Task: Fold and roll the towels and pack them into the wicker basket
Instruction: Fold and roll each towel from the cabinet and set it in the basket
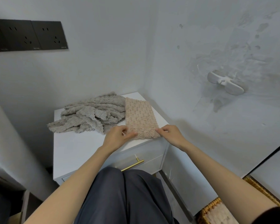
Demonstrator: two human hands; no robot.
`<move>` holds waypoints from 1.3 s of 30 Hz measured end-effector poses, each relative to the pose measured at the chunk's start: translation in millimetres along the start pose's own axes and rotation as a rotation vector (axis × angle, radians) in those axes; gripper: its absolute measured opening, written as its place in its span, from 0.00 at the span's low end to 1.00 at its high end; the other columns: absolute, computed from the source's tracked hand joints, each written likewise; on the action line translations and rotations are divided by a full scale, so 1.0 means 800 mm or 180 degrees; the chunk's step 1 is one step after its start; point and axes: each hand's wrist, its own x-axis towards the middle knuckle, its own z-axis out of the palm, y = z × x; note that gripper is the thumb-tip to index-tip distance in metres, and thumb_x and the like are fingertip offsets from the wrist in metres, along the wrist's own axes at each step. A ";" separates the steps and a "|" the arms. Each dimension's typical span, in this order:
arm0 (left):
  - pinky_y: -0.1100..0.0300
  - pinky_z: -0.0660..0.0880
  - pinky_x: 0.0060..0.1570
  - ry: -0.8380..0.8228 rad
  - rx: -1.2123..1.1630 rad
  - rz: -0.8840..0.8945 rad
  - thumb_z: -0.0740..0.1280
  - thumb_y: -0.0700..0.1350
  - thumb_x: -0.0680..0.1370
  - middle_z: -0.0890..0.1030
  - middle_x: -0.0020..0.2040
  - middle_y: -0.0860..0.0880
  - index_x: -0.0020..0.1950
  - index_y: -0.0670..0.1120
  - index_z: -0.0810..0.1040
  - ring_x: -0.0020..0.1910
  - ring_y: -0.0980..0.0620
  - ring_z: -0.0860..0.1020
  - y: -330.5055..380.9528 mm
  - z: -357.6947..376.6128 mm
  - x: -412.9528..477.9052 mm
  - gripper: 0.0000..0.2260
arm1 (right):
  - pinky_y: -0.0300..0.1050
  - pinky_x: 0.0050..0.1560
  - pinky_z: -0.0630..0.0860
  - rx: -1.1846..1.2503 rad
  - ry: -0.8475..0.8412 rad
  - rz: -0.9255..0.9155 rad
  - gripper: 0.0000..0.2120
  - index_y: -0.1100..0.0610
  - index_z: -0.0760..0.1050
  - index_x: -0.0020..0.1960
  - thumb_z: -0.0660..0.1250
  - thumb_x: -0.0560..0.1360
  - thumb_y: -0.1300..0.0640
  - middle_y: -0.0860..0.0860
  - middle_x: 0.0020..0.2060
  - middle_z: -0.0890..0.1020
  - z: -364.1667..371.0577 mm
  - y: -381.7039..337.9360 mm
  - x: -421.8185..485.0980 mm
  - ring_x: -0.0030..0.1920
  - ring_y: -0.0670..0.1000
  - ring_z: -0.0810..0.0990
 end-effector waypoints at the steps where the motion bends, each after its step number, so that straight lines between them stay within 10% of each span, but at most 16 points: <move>1: 0.57 0.57 0.32 -0.0038 -0.0028 0.0020 0.69 0.63 0.71 0.65 0.27 0.52 0.31 0.46 0.66 0.28 0.53 0.64 -0.001 0.001 0.000 0.24 | 0.43 0.40 0.64 -0.0029 0.0059 0.0015 0.28 0.71 0.73 0.36 0.64 0.77 0.46 0.57 0.32 0.73 0.002 0.002 0.001 0.34 0.50 0.70; 6: 0.58 0.55 0.29 0.0190 -0.0030 -0.0121 0.67 0.60 0.75 0.59 0.23 0.52 0.26 0.47 0.60 0.24 0.54 0.58 -0.003 0.009 -0.001 0.27 | 0.43 0.32 0.58 -0.0791 0.0466 -0.0117 0.29 0.56 0.58 0.24 0.62 0.78 0.43 0.47 0.21 0.61 0.015 0.005 0.003 0.31 0.51 0.62; 17: 0.59 0.64 0.31 0.0469 0.0267 -0.0785 0.65 0.57 0.76 0.63 0.19 0.53 0.21 0.49 0.63 0.22 0.51 0.66 0.003 0.019 0.002 0.26 | 0.47 0.49 0.67 -0.2138 0.1025 0.0034 0.22 0.56 0.72 0.40 0.56 0.79 0.39 0.51 0.44 0.77 0.024 -0.011 0.001 0.51 0.54 0.72; 23: 0.58 0.63 0.34 0.0401 0.0236 -0.0891 0.66 0.56 0.75 0.63 0.19 0.54 0.19 0.48 0.62 0.26 0.48 0.68 0.006 0.016 0.002 0.27 | 0.51 0.49 0.74 -0.2305 0.1805 -0.1832 0.10 0.59 0.78 0.53 0.71 0.73 0.58 0.53 0.52 0.80 0.055 -0.025 -0.026 0.50 0.56 0.78; 34: 0.58 0.67 0.35 0.0519 0.0363 -0.0929 0.66 0.54 0.73 0.72 0.23 0.48 0.22 0.48 0.66 0.29 0.47 0.74 0.012 0.017 -0.001 0.22 | 0.57 0.68 0.68 -0.2042 0.0501 -0.2128 0.19 0.65 0.72 0.67 0.67 0.76 0.65 0.60 0.64 0.75 0.059 0.008 -0.029 0.65 0.60 0.74; 39: 0.57 0.69 0.43 0.0846 0.0555 0.0093 0.67 0.47 0.76 0.75 0.47 0.50 0.46 0.46 0.75 0.50 0.50 0.70 0.008 0.018 -0.005 0.05 | 0.42 0.74 0.58 -0.2264 0.0044 -0.1549 0.22 0.56 0.56 0.77 0.52 0.84 0.56 0.51 0.75 0.60 0.033 0.024 -0.017 0.75 0.49 0.58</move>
